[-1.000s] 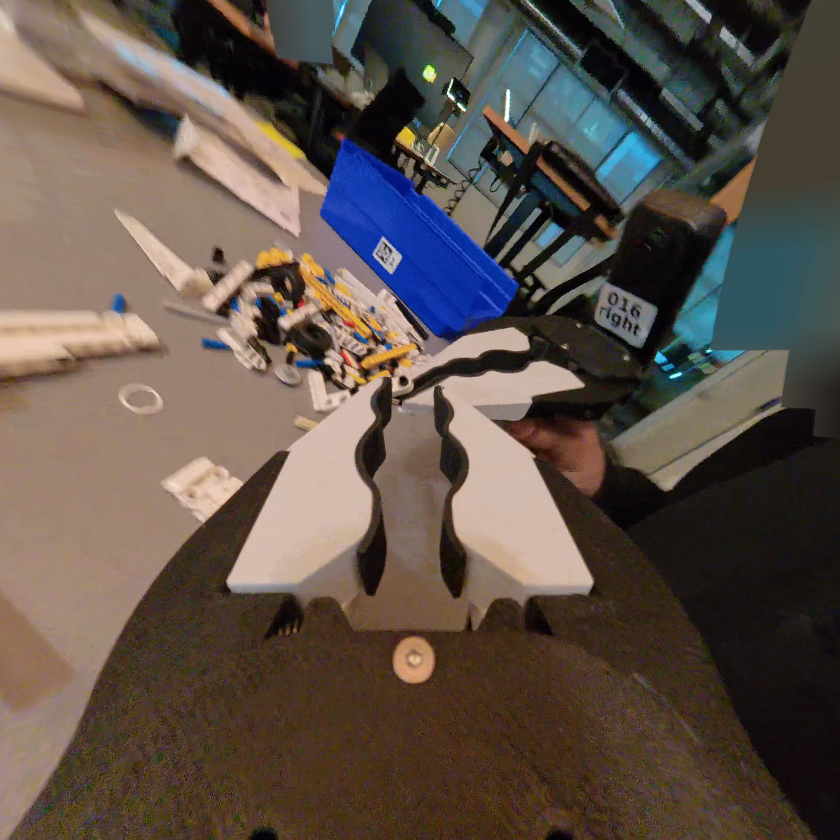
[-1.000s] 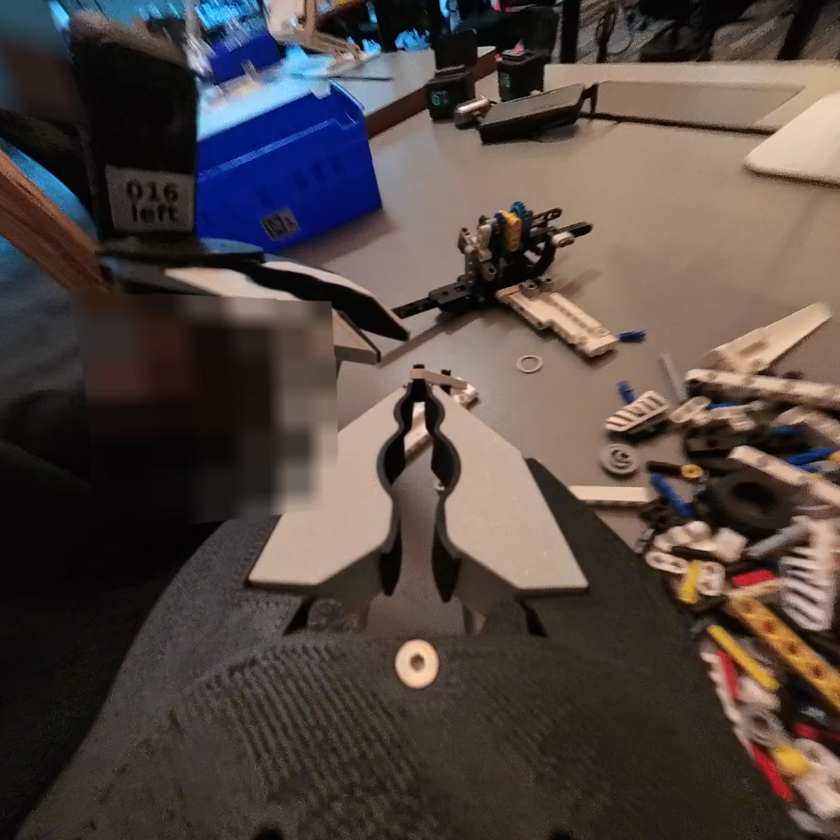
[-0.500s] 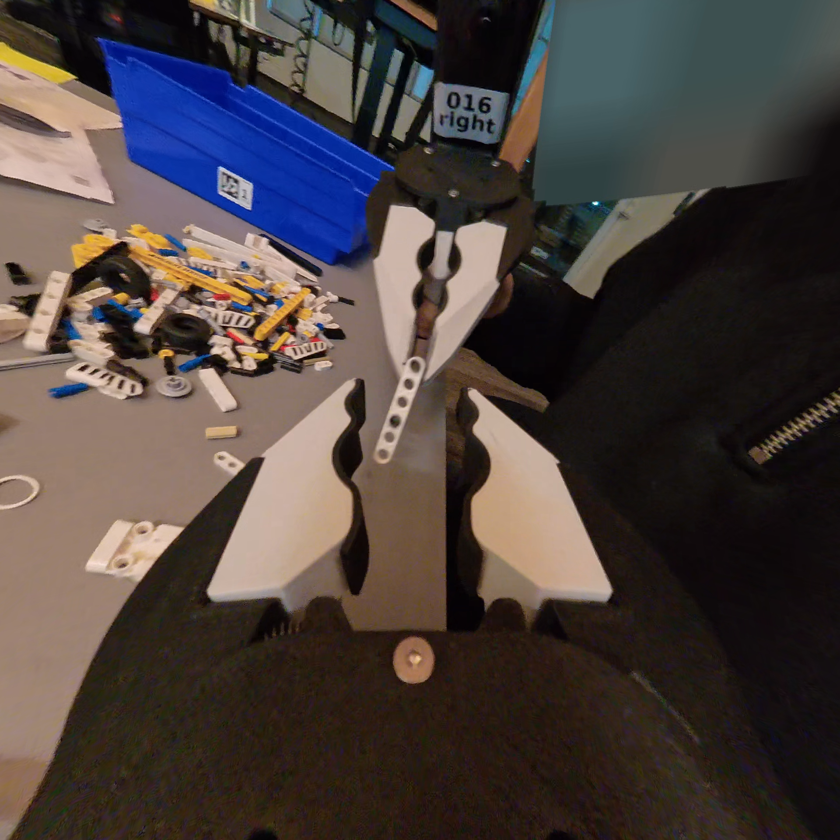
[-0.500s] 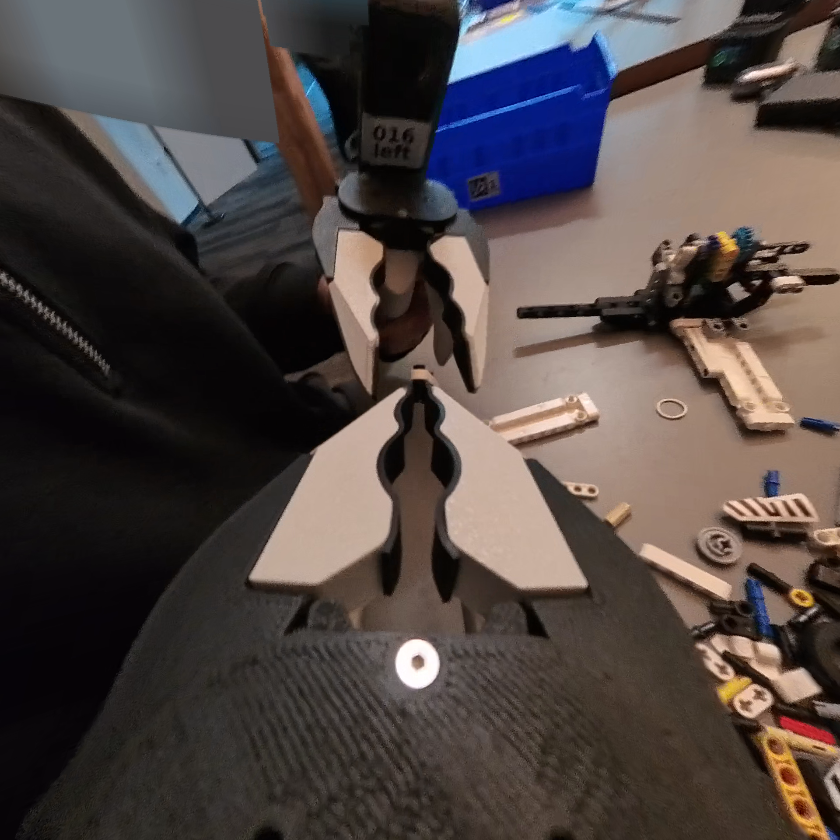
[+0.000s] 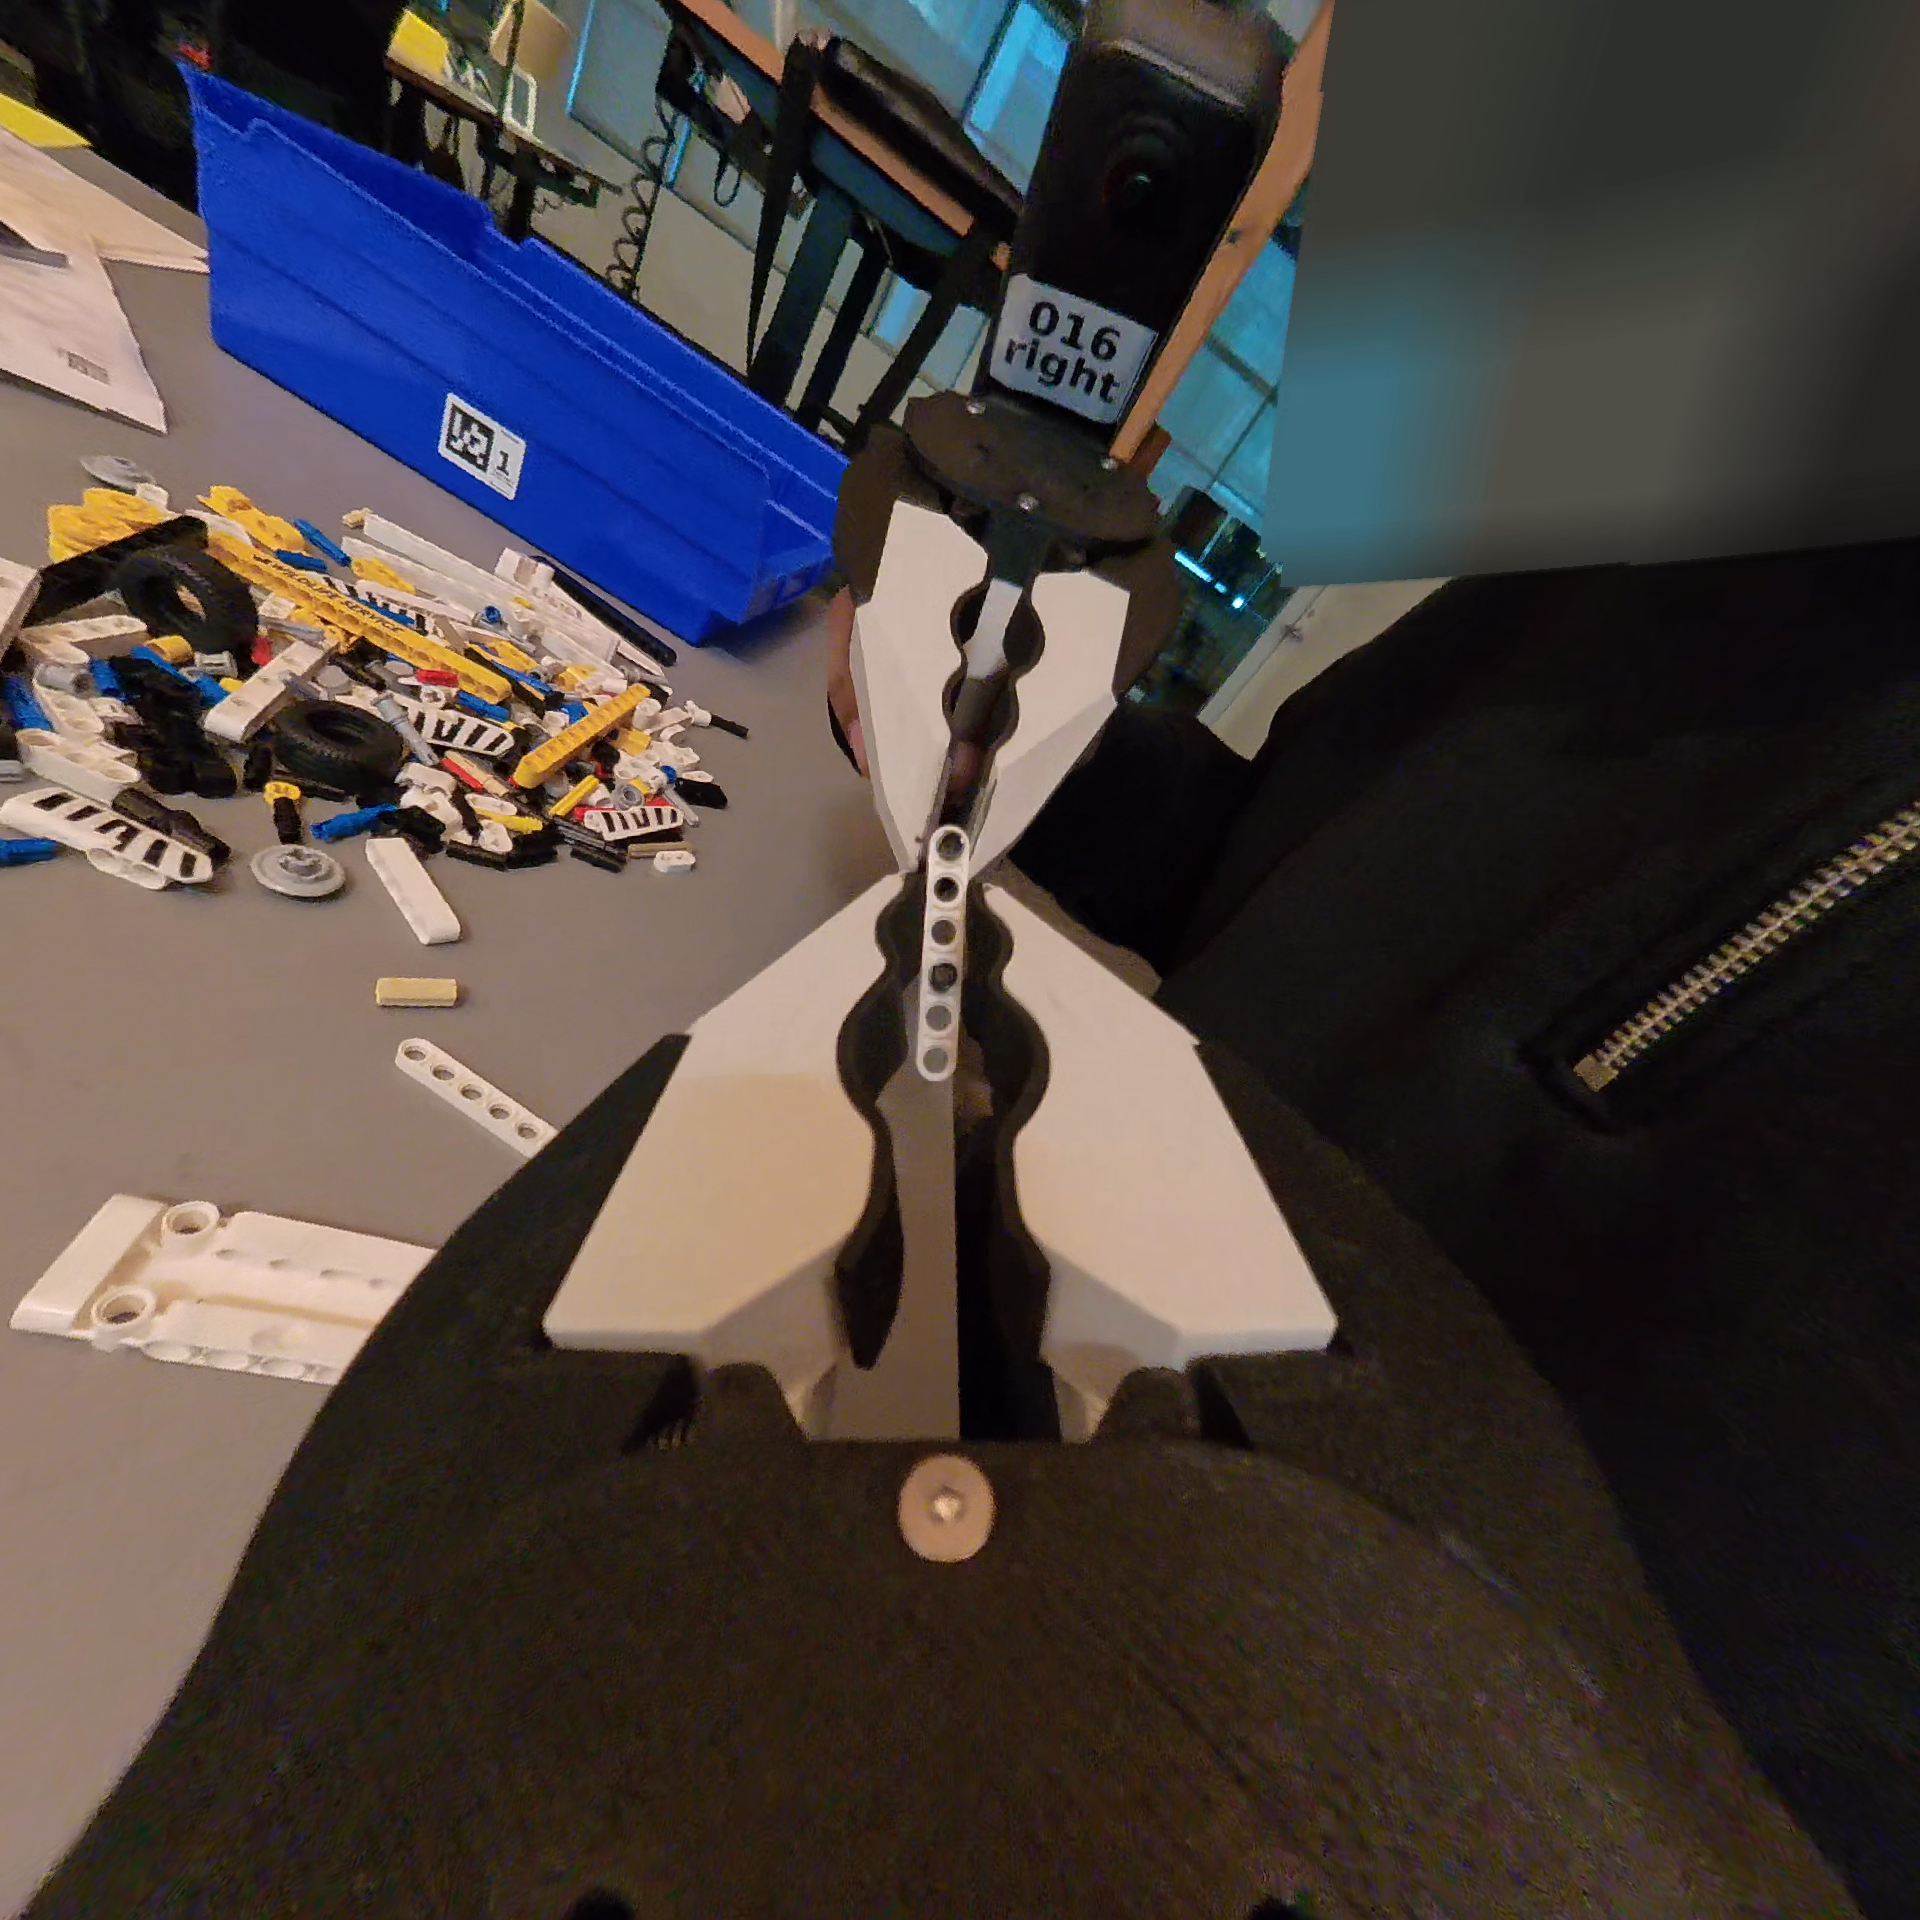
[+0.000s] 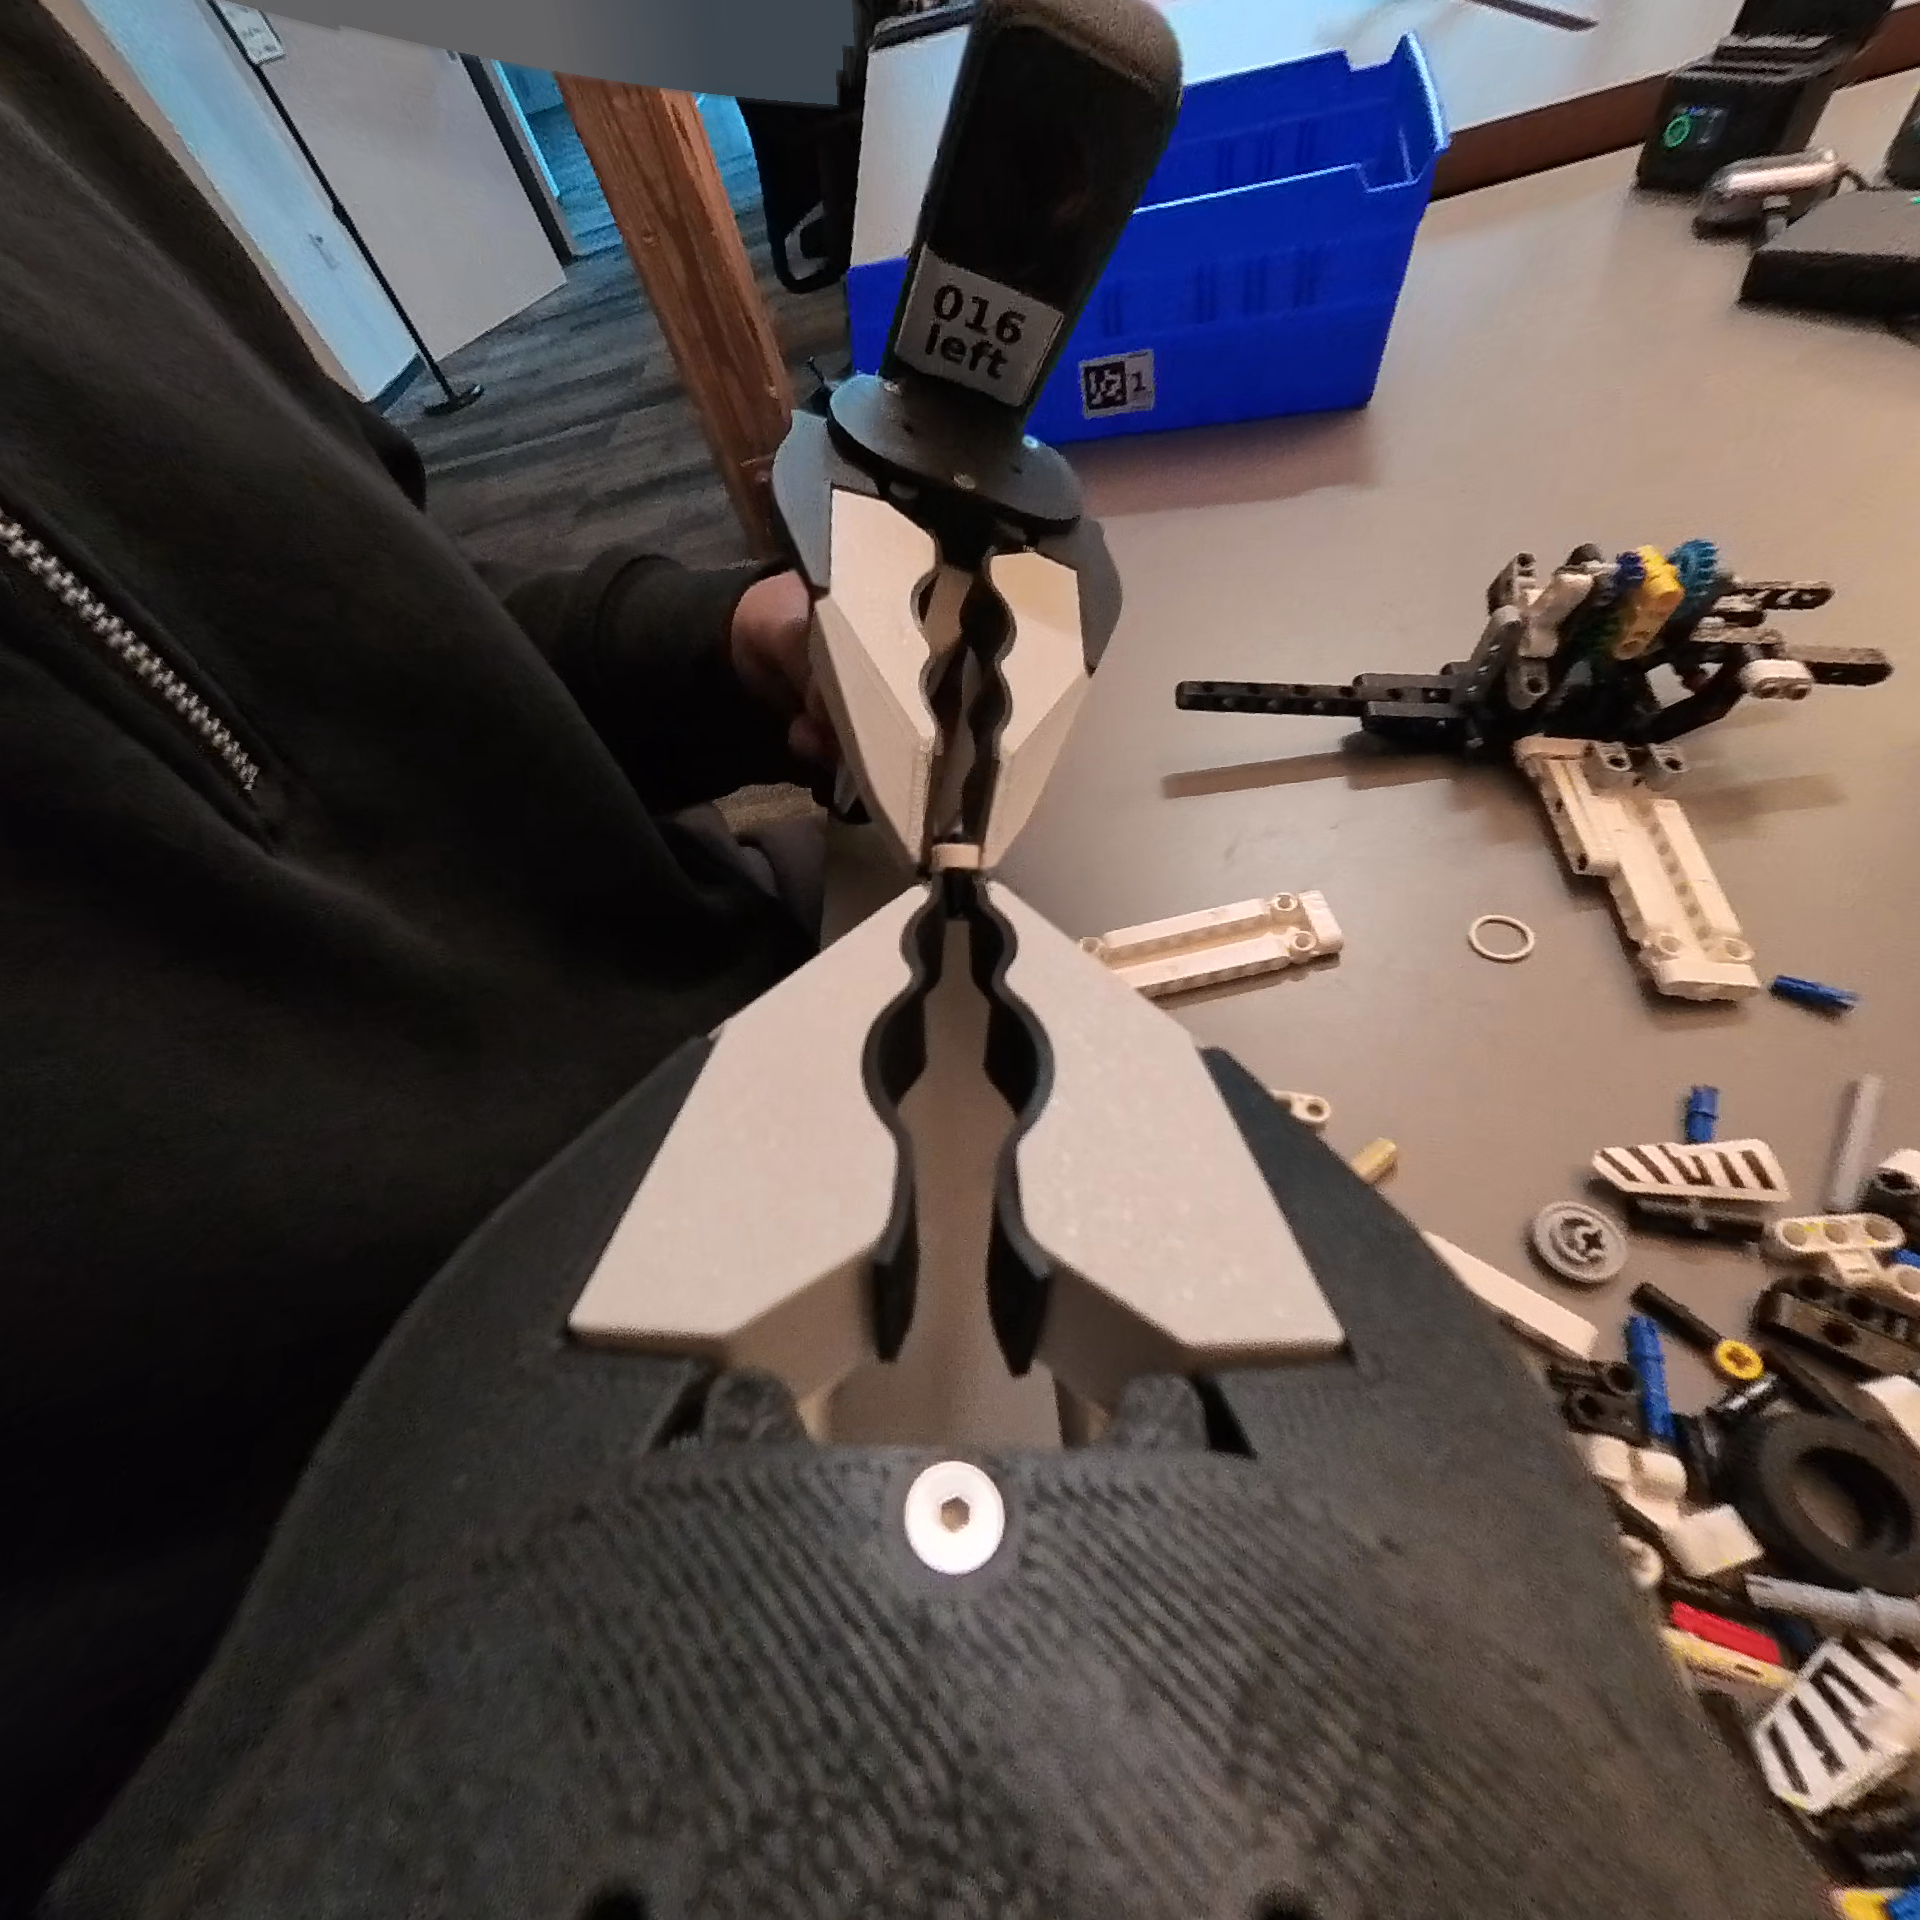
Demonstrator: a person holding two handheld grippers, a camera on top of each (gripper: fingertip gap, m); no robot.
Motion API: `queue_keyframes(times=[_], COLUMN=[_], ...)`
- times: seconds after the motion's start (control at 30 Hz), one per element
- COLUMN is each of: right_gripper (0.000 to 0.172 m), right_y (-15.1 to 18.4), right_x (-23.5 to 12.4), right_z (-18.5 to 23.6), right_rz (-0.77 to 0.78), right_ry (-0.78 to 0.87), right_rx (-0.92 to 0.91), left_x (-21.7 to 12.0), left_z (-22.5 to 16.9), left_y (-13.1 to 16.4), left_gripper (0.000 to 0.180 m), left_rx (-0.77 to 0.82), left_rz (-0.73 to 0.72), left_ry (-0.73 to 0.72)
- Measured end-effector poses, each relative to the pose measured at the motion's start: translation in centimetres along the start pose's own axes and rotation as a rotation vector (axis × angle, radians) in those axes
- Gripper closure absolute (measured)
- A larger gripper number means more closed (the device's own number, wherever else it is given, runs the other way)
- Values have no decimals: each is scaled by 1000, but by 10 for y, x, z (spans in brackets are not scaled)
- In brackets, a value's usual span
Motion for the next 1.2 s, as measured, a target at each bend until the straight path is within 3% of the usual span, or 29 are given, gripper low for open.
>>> queue_keyframes(times=[0.23, 0.5, 0.73, 0.97, 1.07, 1.1, 1.13, 1.17, 1.2], right_gripper=[169, 168, 169, 168, 169, 169, 169, 169, 169], right_y=[2, -5, -8, 0, 6, 9, 14, 20, 22], right_x=[2, -1, 4, 6, 10, 12, 11, 4, -4], right_z=[-1, -8, -15, -21, -23, -23, -25, -29, -31], right_rz=[5, -52, -24, -145, -138, -95, -31, 16, -4], right_ry=[-26, 59, 365, 148, 174, 247, 348, 439, 448], right_rx=[27, 30, -131, 324, 379, 320, 235, 165, 196], left_x=[1, -1, -6, -9, -12, -23, -58, -87, -97], left_z=[3, 7, 18, 20, 27, 31, 33, 34, 34], left_y=[-3, -10, -16, -14, -8, -10, -19, -22, -18], left_gripper=[177, 176, 176, 178, 179, 180, 180, 180, 180], left_rx=[-5, -55, -165, -217, -237, -249, -227, -222, -224], left_rz=[-28, -235, -320, -390, -390, -474, -654, -714, -659], left_ry=[34, -27, -135, -146, -202, -251, -302, -314, -350])
Point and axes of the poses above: each gripper's, where its closed fingertips meet, x out along the fingers, y out of its underside, z = x × y across the jaws, the point moved 5 cm from there along -x, back along the fingers, and after that the axes turned 11 degrees about y, right-handed, at the moved point
